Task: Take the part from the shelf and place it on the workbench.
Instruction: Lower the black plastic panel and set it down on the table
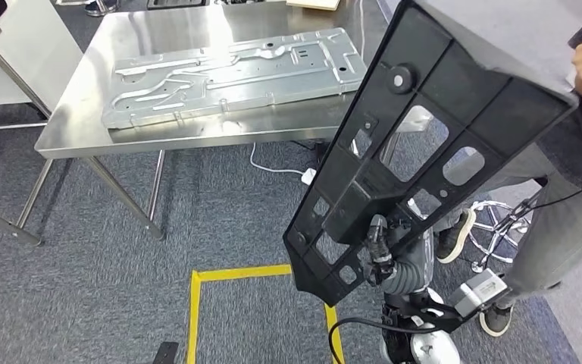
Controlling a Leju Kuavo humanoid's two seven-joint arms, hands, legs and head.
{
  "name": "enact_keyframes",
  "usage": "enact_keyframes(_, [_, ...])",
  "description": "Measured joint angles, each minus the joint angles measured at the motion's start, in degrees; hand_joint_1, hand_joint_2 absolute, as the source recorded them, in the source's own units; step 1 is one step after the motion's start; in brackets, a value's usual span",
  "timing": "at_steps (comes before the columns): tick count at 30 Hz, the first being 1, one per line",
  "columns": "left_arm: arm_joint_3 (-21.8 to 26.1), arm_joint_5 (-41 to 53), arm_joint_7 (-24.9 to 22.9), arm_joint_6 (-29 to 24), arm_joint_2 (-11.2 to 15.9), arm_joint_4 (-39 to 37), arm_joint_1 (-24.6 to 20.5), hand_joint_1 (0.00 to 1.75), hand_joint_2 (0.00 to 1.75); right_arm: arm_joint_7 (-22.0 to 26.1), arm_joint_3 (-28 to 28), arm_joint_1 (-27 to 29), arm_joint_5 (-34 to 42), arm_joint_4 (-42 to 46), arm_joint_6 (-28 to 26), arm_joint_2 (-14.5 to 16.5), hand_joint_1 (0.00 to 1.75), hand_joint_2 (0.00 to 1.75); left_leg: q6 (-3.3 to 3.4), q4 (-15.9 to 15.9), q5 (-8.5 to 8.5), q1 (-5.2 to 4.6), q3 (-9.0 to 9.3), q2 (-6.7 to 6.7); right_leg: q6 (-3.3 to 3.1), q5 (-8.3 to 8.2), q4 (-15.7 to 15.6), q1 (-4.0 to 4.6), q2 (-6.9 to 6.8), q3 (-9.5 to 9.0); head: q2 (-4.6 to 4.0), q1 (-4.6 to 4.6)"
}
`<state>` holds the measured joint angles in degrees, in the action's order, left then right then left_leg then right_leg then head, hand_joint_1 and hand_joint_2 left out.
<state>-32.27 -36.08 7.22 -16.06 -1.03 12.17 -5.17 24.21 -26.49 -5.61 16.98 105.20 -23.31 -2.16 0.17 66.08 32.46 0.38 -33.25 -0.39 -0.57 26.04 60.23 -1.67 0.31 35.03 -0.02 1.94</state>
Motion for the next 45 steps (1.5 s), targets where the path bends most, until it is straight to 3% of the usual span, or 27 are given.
enact_keyframes(2, [-0.01, -0.03, -0.02, 0.0, -0.04, 0.0, 0.06, 0.0, 1.75, -0.01, 0.0, -0.05, 0.0, 0.02, -0.07, -0.01, 1.75, 1.75, -0.28, 6.35, 2.52, 0.09, -4.7, 0.02, -0.26, 0.65, -0.16, 0.19, -0.01, -0.76, 0.01, 0.01])
enact_keyframes(3, [-0.02, -0.05, -0.05, 0.0, -0.06, 0.0, 0.15, 0.0, 1.75, -0.01, 0.0, -0.03, 0.0, 0.02, -0.14, -0.02, 1.75, 1.75, -0.27, 7.79, 3.18, 0.11, -6.41, 0.02, -0.31, 1.06, -0.18, 0.32, 0.06, -1.21, 0.01, 0.02])
enact_keyframes(4, [-0.02, -0.07, -0.09, 0.0, -0.08, 0.0, 0.23, 0.0, 1.75, -0.01, 0.0, -0.02, 0.0, 0.02, -0.22, -0.02, 1.75, 1.75, -0.14, 7.36, 2.78, 0.12, -7.24, 0.02, -0.33, 1.52, -0.18, 0.46, 0.16, -1.78, 0.01, 0.03])
enact_keyframes(5, [-0.02, -0.09, -0.13, 0.0, -0.08, 0.0, 0.29, 0.0, 1.75, -0.01, 0.0, -0.02, 0.0, 0.02, -0.3, -0.01, 1.75, 1.75, 0.11, 5.07, 1.04, 0.1, -7.15, 0.02, -0.32, 2.01, -0.2, 0.61, 0.24, -2.47, 0.01, 0.03])
enact_keyframes(7, [-0.03, -0.11, -0.16, 0.01, 0.01, -0.02, 0.36, 0.0, 1.75, -0.02, -0.01, -0.04, 0.0, 0.01, -0.36, 0.0, 1.75, 1.75, 0.94, -1.62, -4.5, -0.2, -5.81, 0.01, -0.15, 3.02, -0.28, 0.83, 0.37, -3.69, 0.0, -0.03])
enact_keyframes(8, [-0.04, -0.14, -0.17, 0.01, 0.07, -0.03, 0.36, 0.0, 1.75, -0.02, -0.01, -0.07, 0.02, 0.01, -0.37, 0.0, 1.75, 1.75, 1.35, -4.12, -6.17, -0.5, -5.2, -0.01, 0.1, 3.47, -0.35, 0.84, 0.44, -4.11, 0.0, -0.03])
enact_keyframes(9, [-0.06, -0.18, -0.19, 0.03, 0.12, -0.05, 0.4, 0.0, 1.75, -0.03, -0.02, -0.1, 0.05, 0.02, -0.38, 0.0, 1.75, 1.75, 1.77, -5.56, -7.18, -0.83, -4.77, -0.03, 0.42, 3.78, -0.42, 0.78, 0.52, -4.48, 0.0, -0.01])
enact_keyframes(12, [-0.08, -0.31, -0.27, 0.12, 0.15, -0.06, 0.41, 0.0, 1.75, -0.1, -0.02, -0.13, 0.1, 0.11, -0.62, -0.02, 1.75, 1.75, 2.75, -7.03, -7.21, -1.2, -3.05, -0.06, 1.47, 4.08, 0.05, 0.59, 0.53, -5.62, 0.0, 0.05])
enact_keyframes(14, [-0.1, -0.35, -0.29, 0.16, 0.16, -0.06, 0.23, 0.0, 1.75, -0.22, -0.02, -0.3, -0.1, 0.17, -1.01, -0.02, 1.75, 1.75, 3.32, -7.79, -6.99, -1.02, -1.41, -0.07, 1.83, 4.87, 3.43, 0.57, 0.37, -4.29, 0.0, -0.02])
enact_keyframes(17, [-0.15, -0.4, -0.33, 0.15, 0.27, -0.07, 0.05, 0.0, 1.75, -0.65, -0.02, -0.34, -0.83, 0.16, -1.68, -0.03, 1.75, 1.75, 3.8, -8.03, -6.22, -0.94, -0.1, -0.07, 2.2, 8.44, 12.52, 0.58, 0.29, 2.01, 0.0, -0.14])
enact_keyframes(18, [-0.16, -0.42, -0.34, 0.13, 0.3, -0.07, 0.09, 0.0, 1.75, -0.8, -0.02, -0.26, -1.04, 0.15, -1.86, -0.04, 1.75, 1.75, 3.75, -8.01, -5.85, -0.94, 0.34, -0.24, 2.31, 9.29, 13.81, 0.55, 0.29, 3.62, 0.0, -0.13])
enact_keyframes(19, [-0.17, -0.43, -0.36, 0.11, 0.31, -0.07, 0.15, 0.0, 1.75, -0.9, -0.02, -0.2, -1.22, 0.15, -1.99, -0.04, 1.75, 1.75, 3.67, -7.97, -5.4, -0.92, 0.86, -0.48, 2.39, 9.12, 13.46, 0.54, 0.29, 4.45, 0.0, -0.14])
enact_keyframes(20, [-0.19, -0.46, -0.38, 0.1, 0.31, -0.07, 0.19, 0.0, 1.75, -0.98, -0.02, -0.18, -1.4, 0.15, -2.13, -0.04, 1.75, 1.75, 3.54, -7.89, -4.91, -0.87, 1.46, -0.83, 2.43, 7.52, 11.44, 0.52, 0.34, 4.46, 0.01, -0.15])
enact_keyframes(22, [-0.24, -0.55, -0.42, 0.09, 0.27, -0.07, 0.11, 0.0, 1.75, -1.13, -0.02, -0.17, -1.8, 0.13, -2.37, -0.06, 1.75, 1.75, 3.07, -7.46, -3.84, -0.8, 2.28, -1.57, 2.35, 1.9, 4.95, 0.51, 1.27, 3.46, 0.01, -0.13])
enact_keyframes(24, [-0.31, -0.66, -0.43, 0.03, 0.23, -0.07, -0.08, 0.0, 1.75, -1.28, -0.07, -0.12, -2.16, 0.13, -2.75, -0.08, 1.75, 1.75, 2.39, -6.97, -3.04, -0.78, 2.07, -2.36, 1.78, -1.44, 1.08, 0.58, 2.22, 2.92, 0.01, -0.1])
enact_keyframes(26, [-0.34, -0.75, -0.46, -0.05, 0.28, -0.07, -0.06, 0.0, 1.75, -1.41, -0.12, -0.14, -2.37, 0.15, -3.04, -0.08, 1.75, 1.75, 1.68, -6.76, -2.87, -0.75, 1.84, -2.98, 0.87, -1.74, 0.51, 0.62, 1.9, 2.7, 0.0, -0.1])
enact_keyframes(28, [-0.34, -0.83, -0.49, -0.09, 0.39, -0.07, 0.04, 0.0, 1.75, -1.47, -0.13, -0.25, -2.5, 0.21, -3.11, -0.07, 1.75, 1.75, 1.04, -5.57, -2.47, -0.7, 1.47, -2.41, 0.2, -1.88, -0.1, 0.48, 1.17, 2.02, 0.01, 0.05])
enact_keyframes(30, [-0.36, -0.89, -0.49, -0.09, 0.46, -0.07, -0.07, 0.0, 1.75, -1.5, -0.13, -0.32, -2.59, 0.28, -3.11, -0.05, 1.75, 1.75, 0.4, -0.86, -0.5, -0.47, -1.06, -1.12, -0.32, -1.59, -0.5, 0.42, 0.33, 1.26, 0.01, 0.32])
enact_keyframes(32, [-0.38, -0.92, -0.49, -0.09, 0.41, -0.07, -0.13, 0.0, 1.75, -1.57, -0.13, -0.3, -2.6, 0.3, -3.19, -0.04, 1.75, 1.75, -0.21, 5.54, 1.91, -0.09, -5.05, -0.47, -0.67, -1.14, -0.55, 0.53, -0.6, 0.84, 0.01, 0.44])
enact_keyframes(33, [-0.39, -0.93, -0.49, -0.09, 0.38, -0.07, -0.08, 0.0, 1.75, -1.6, -0.13, -0.28, -2.6, 0.3, -3.24, -0.04, 1.75, 1.75, -0.4, 7.16, 2.13, 0.07, -6.42, -0.35, -0.71, -0.91, -0.54, 0.57, -0.94, 0.64, 0.01, 0.45])
enact_keyframes(34, [-0.39, -0.95, -0.49, -0.09, 0.37, -0.07, 0.01, 0.0, 1.75, -1.62, -0.13, -0.27, -2.6, 0.3, -3.29, -0.04, 1.75, 1.75, -0.55, 6.84, 1.3, 0.18, -6.83, -0.23, -0.66, -0.7, -0.53, 0.57, -1.21, 0.42, 0.01, 0.46])
enact_keyframes(35, [-0.39, -0.96, -0.49, -0.09, 0.37, -0.07, 0.07, 0.0, 1.75, -1.63, -0.13, -0.28, -2.6, 0.3, -3.32, -0.04, 1.75, 1.75, -0.57, 4.54, -0.5, 0.24, -6.18, -0.05, -0.55, -0.5, -0.53, 0.56, -1.42, 0.14, 0.01, 0.47])
enact_keyframes(37, [-0.39, -0.97, -0.43, -0.09, 0.41, -0.07, 0.11, 0.0, 1.75, -1.64, -0.13, -0.29, -2.6, 0.3, -3.39, -0.04, 1.75, 1.75, -0.27, -2.8, -4.51, 0.14, -3.35, 0.81, -0.25, -0.14, -0.53, 0.57, -1.81, -0.42, 0.01, 0.46])
enact_keyframes(38, [-0.4, -0.97, -0.38, -0.09, 0.43, -0.07, 0.01, 0.0, 1.75, -1.64, -0.13, -0.3, -2.6, 0.3, -3.43, -0.04, 1.75, 1.75, 0.02, -5.45, -5.27, -0.05, -2.34, 1.25, -0.03, -0.03, -0.54, 0.59, -1.97, -0.52, 0.01, 0.46])
enact_keyframes(42, [-0.44, -1.03, -0.33, -0.05, 0.45, -0.07, -0.01, 0.0, 1.75, -1.5, -0.16, -0.27, -2.34, 0.31, -3.68, -0.04, 1.75, 1.75, 1.39, -7.56, -6.19, -0.49, -1.3, 1.37, 1.35, 0.45, -0.49, 0.62, -2.32, -0.73, 0.01, 0.4])
enact_keyframes(44, [-0.45, -1.12, -0.35, -0.05, 0.43, -0.07, 0.03, 0.0, 1.75, -1.27, -0.17, -0.3, -2.1, 0.32, -3.76, -0.04, 1.75, 1.75, 2.04, -8.32, -6.57, -0.21, -0.73, 1.18, 1.79, 2.17, 1.97, 0.62, -1.77, 0.25, 0.0, 0.33])
enact_keyframes(45, [-0.45, -1.15, -0.36, -0.06, 0.42, -0.07, -0.05, 0.0, 1.75, -1.17, -0.17, -0.26, -2.02, 0.32, -3.76, -0.04, 1.75, 1.75, 2.33, -8.52, -6.64, -0.11, -0.53, 1.09, 1.86, 3.78, 4.99, 0.57, -1.35, 1.69, 0.0, 0.3])
